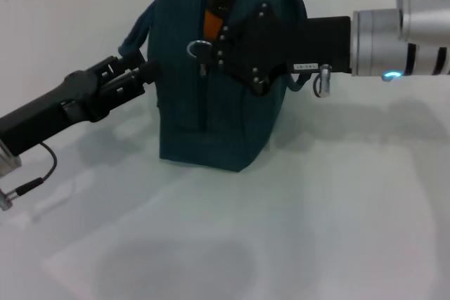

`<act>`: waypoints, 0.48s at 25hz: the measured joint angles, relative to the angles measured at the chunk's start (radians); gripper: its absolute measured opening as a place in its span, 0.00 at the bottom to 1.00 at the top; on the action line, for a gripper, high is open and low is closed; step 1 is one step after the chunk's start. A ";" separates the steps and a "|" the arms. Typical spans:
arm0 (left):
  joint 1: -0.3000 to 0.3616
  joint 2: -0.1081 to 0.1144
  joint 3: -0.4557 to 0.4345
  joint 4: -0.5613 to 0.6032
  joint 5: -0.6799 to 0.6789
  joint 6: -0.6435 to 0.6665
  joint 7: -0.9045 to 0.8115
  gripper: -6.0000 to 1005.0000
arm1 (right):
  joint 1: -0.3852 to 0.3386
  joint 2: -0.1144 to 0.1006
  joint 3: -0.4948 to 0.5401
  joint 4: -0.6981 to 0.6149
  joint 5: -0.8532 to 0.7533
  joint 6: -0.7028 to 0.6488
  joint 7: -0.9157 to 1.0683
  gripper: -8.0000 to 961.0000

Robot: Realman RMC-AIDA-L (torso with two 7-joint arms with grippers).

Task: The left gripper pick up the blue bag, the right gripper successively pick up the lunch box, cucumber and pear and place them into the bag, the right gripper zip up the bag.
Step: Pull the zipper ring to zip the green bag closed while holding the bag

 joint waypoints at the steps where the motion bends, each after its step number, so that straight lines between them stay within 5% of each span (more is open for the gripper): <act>1: -0.003 0.000 0.000 -0.009 0.002 -0.006 0.004 0.75 | 0.007 0.000 -0.009 0.003 0.009 0.002 -0.004 0.02; 12: -0.029 0.000 0.002 -0.052 0.052 -0.086 0.008 0.75 | 0.011 0.000 -0.028 0.011 0.036 0.011 -0.019 0.02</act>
